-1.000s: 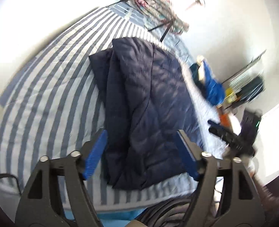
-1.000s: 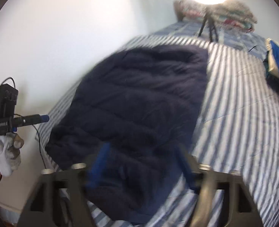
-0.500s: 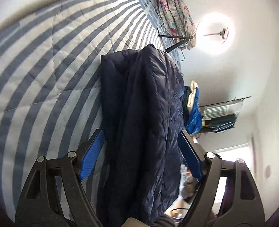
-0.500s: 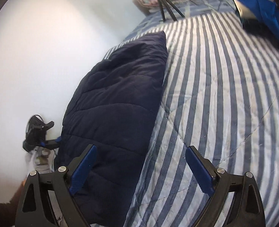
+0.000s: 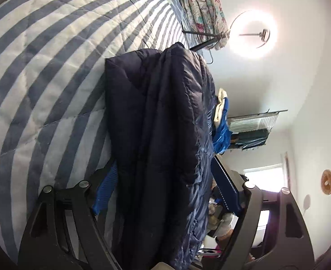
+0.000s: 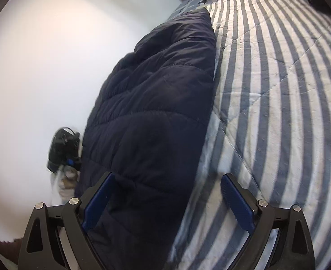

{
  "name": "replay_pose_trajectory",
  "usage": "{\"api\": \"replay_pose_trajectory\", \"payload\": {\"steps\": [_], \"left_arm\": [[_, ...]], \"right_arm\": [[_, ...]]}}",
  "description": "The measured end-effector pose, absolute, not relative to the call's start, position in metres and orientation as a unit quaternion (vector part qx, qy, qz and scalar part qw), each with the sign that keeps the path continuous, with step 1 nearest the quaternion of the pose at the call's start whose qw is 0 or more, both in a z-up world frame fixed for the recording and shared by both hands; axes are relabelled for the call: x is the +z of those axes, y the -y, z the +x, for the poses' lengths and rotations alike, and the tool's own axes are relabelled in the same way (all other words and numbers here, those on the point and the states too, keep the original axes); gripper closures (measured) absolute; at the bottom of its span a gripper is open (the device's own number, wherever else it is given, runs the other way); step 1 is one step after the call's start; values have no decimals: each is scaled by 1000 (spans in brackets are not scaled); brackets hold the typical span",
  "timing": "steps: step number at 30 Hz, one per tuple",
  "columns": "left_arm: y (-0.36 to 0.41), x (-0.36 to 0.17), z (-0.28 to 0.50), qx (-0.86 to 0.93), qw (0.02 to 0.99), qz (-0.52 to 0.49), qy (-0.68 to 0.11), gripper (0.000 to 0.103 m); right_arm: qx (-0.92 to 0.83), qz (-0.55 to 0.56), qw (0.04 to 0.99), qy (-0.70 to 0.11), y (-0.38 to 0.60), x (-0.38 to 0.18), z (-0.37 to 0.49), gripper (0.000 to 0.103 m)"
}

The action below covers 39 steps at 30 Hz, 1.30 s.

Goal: Fold large clothes

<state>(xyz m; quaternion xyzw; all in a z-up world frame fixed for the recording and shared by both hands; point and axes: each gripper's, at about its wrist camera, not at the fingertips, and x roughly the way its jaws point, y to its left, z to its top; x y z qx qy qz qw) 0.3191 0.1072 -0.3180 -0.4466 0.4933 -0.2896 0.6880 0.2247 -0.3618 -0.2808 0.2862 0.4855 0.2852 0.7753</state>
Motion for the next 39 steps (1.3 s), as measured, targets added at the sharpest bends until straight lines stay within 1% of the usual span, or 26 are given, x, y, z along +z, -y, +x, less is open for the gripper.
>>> {"api": "replay_pose_trajectory", "payload": {"steps": [4, 8, 14, 17, 21, 24, 26, 30, 33, 35, 36, 37, 38, 39], "left_arm": [[-88, -310, 328, -283, 702, -408, -510, 21], [-71, -307, 336, -270, 713, -385, -520, 21], [-59, -298, 331, -265, 732, -344, -525, 26], [-70, -298, 323, -251, 734, -349, -526, 26], [-85, -304, 320, -262, 717, -372, -529, 23], [-83, -308, 332, -278, 700, -398, -525, 19], [-78, -310, 343, -288, 690, -411, -522, 19], [-57, -306, 365, -298, 691, -388, -532, 13], [-40, -302, 373, -296, 696, -376, -535, 13], [-33, -300, 371, -291, 703, -364, -538, 23], [-30, -300, 371, -278, 711, -352, -541, 34], [-31, -302, 368, -272, 716, -348, -541, 41], [-30, -302, 368, -269, 718, -349, -538, 44], [-31, -301, 368, -265, 721, -350, -536, 50]], "right_arm": [[289, 320, 769, -473, 362, -285, 240, 6], [286, 315, 773, -471, 353, -283, 254, 9], [289, 293, 771, -486, 330, -276, 270, 12], [297, 284, 765, -496, 329, -275, 268, 19], [305, 298, 752, -502, 342, -281, 265, 25], [311, 301, 749, -502, 342, -282, 265, 25], [314, 304, 747, -501, 341, -283, 268, 25], [323, 303, 744, -500, 332, -286, 278, 24], [325, 313, 742, -496, 322, -289, 288, 23], [323, 311, 743, -497, 315, -288, 293, 23], [322, 307, 745, -498, 310, -287, 295, 23], [319, 301, 748, -499, 306, -285, 296, 23], [317, 300, 748, -499, 303, -285, 298, 26], [315, 300, 748, -501, 300, -284, 299, 31]]}}
